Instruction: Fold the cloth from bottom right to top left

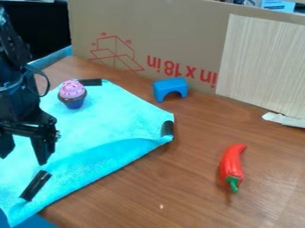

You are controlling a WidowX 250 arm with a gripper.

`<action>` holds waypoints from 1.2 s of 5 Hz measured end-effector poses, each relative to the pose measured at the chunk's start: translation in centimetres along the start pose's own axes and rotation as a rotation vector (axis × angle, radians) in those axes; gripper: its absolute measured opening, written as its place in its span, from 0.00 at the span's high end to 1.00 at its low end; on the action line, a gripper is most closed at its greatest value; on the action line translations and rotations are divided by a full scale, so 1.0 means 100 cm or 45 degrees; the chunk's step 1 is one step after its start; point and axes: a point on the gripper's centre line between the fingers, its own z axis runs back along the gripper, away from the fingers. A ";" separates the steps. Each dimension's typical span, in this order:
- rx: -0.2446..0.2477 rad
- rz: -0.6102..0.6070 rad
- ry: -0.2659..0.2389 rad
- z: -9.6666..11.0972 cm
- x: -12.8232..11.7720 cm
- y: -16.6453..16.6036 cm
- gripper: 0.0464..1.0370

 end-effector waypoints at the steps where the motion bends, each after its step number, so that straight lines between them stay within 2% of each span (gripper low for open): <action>1: -0.003 0.003 0.017 -0.003 -0.001 0.000 0.04; 4: 0.051 -0.018 0.017 -0.024 -0.004 -0.004 0.04; 6: 0.061 -0.025 0.023 -0.032 -0.008 -0.003 0.04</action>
